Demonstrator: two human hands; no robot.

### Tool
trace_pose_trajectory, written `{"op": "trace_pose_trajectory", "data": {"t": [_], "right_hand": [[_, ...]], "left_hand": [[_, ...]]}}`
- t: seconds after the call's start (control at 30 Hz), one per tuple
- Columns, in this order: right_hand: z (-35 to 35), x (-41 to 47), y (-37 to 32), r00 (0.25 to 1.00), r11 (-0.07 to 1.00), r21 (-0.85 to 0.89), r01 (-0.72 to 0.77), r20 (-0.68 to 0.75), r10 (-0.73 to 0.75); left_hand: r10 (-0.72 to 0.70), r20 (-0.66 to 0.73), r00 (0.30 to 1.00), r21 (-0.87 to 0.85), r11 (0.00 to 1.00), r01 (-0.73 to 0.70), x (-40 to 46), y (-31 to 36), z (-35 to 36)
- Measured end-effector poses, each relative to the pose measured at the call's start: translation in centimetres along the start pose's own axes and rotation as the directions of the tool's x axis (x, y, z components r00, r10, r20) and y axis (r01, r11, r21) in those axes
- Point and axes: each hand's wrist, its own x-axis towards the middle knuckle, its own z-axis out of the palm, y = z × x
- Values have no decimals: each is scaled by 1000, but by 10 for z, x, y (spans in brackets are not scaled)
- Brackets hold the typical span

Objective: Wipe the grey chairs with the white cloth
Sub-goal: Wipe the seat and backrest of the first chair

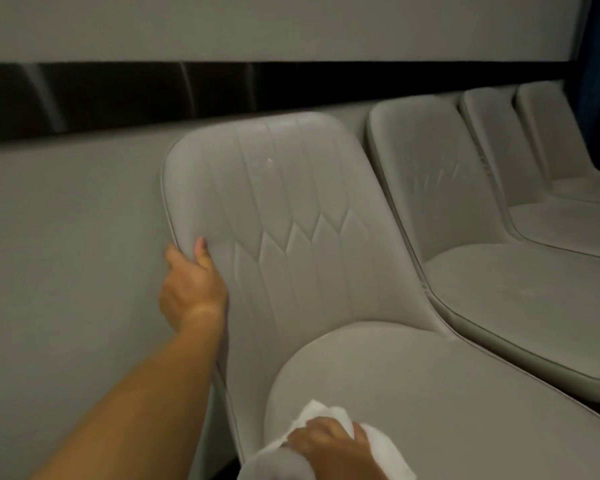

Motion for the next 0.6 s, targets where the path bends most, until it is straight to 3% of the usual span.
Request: {"op": "trace_pose_trajectory", "data": {"t": [0.03, 0.1, 0.17, 0.2, 0.27, 0.3, 0.37, 0.4, 0.5, 0.53, 0.6], "right_hand": [[-20, 7, -20, 992, 990, 123, -67, -101, 79], [-60, 16, -46, 952, 844, 519, 135, -305, 36], [-80, 43, -53, 799, 629, 736, 249, -523, 296], [-98, 60, -61, 706, 618, 719, 317, -614, 353], [-139, 103, -86, 483, 726, 524, 445, -823, 298], [-163, 123, -100, 398, 772, 389, 503, -897, 192], [-207, 165, -126, 304, 838, 103, 535, -949, -78], [-219, 181, -140, 295, 859, -38, 511, -931, -217], [-225, 217, -175, 410, 818, -426, 387, -715, -567], [-220, 224, -178, 414, 777, -506, 375, -659, -628], [-211, 233, -171, 336, 704, -608, 368, -619, -710]], "left_hand": [[1, 2, 1000, 0, 1000, -1, 1, 0, 0], [-2, 9, 1000, 20, 1000, 2, 1, -2, 0], [6, -5, 1000, 19, 1000, -6, 2, -3, 1], [15, -6, 1000, 15, 1000, -15, 3, -4, 3], [21, -5, 1000, 7, 1000, -21, 5, -6, 6], [15, -12, 1000, 11, 1000, -15, 6, -8, 8], [9, -14, 1000, 20, 1000, -9, 6, -11, 8], [13, -9, 1000, 21, 1000, -13, 7, -11, 8], [16, -19, 1000, 14, 1000, -16, 7, -9, 11], [19, -17, 1000, 12, 1000, -19, 7, -10, 11], [30, -3, 1000, 16, 999, -30, 6, -12, 10]]}}
